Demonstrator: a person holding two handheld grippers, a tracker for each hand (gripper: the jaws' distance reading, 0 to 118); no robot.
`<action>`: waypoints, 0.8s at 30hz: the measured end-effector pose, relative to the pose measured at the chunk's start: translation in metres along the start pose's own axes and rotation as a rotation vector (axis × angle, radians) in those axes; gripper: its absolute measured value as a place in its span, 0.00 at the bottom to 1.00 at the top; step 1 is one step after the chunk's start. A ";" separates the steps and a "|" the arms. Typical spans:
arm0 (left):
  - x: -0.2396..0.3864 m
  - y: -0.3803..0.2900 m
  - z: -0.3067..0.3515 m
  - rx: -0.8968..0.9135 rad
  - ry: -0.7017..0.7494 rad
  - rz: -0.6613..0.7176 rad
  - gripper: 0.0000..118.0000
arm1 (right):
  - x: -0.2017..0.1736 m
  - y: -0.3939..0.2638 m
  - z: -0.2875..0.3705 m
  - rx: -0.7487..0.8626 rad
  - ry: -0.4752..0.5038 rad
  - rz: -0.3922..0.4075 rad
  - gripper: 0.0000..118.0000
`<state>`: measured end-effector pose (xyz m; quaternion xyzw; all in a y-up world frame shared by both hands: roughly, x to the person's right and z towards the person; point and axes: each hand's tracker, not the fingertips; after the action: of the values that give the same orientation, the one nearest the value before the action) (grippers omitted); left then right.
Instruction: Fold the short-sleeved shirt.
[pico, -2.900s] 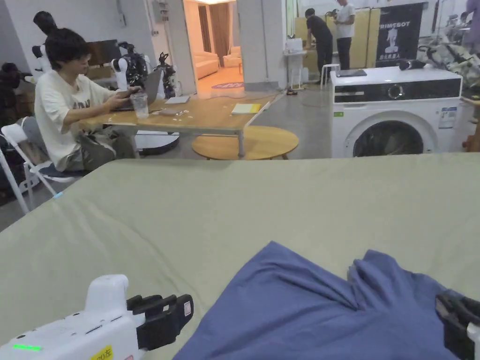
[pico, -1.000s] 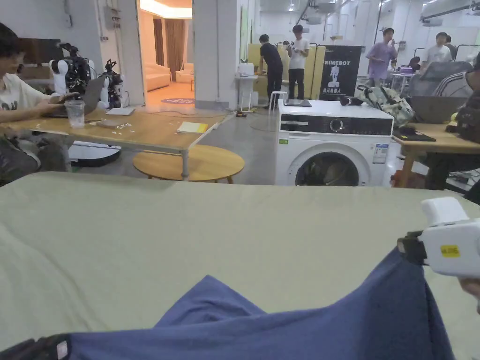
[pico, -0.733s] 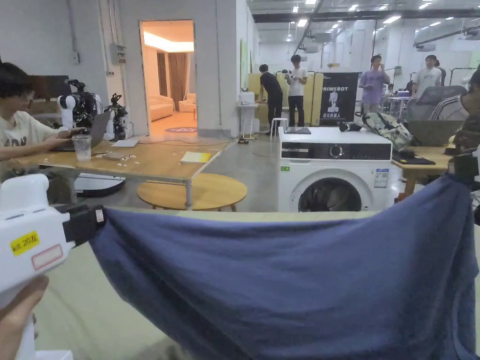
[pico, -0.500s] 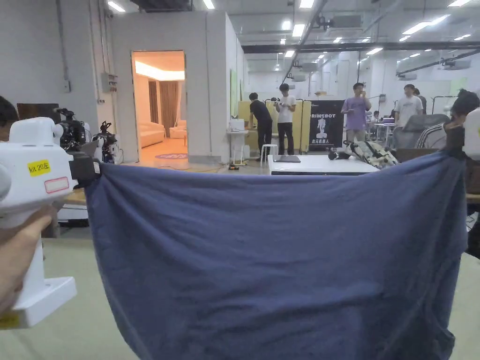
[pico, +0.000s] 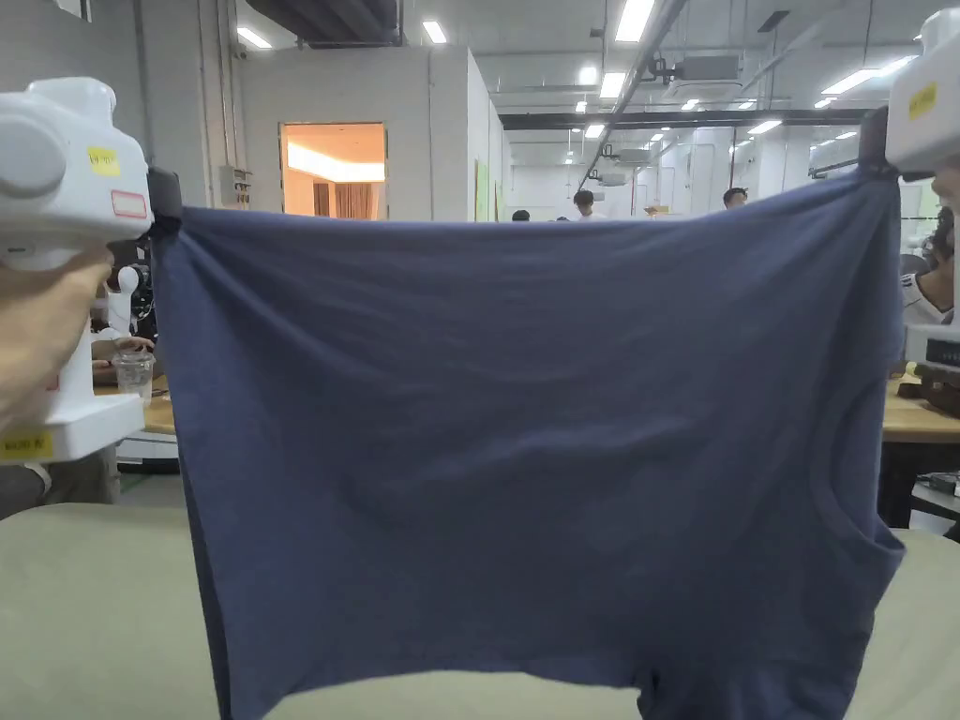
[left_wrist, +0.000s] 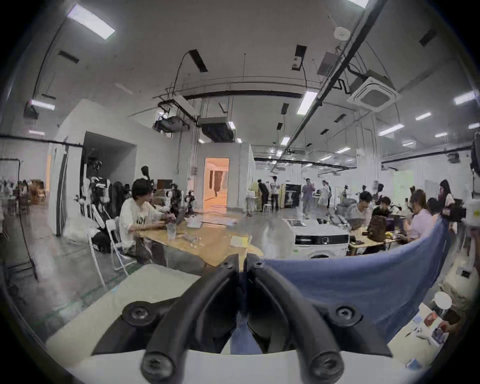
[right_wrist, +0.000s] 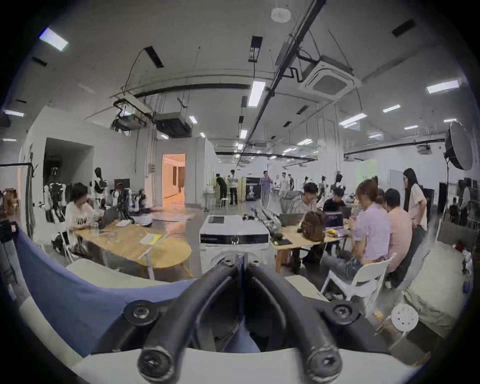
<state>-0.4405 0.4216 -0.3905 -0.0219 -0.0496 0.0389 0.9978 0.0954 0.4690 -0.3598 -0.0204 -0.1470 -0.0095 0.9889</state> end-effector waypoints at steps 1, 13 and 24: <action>0.000 0.002 -0.003 0.001 0.005 0.004 0.00 | -0.001 0.004 0.000 0.009 0.004 -0.007 0.00; -0.005 -0.052 -0.028 -0.090 0.010 0.001 0.00 | -0.007 -0.034 -0.020 -0.081 0.013 0.022 0.00; -0.037 -0.188 0.056 -0.249 -0.077 0.020 0.00 | 0.030 -0.198 0.070 -0.314 0.183 -0.018 0.00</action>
<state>-0.4685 0.2340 -0.3293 -0.1445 -0.0919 0.0430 0.9843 0.0987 0.2742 -0.2766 -0.1721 -0.0532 -0.0432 0.9827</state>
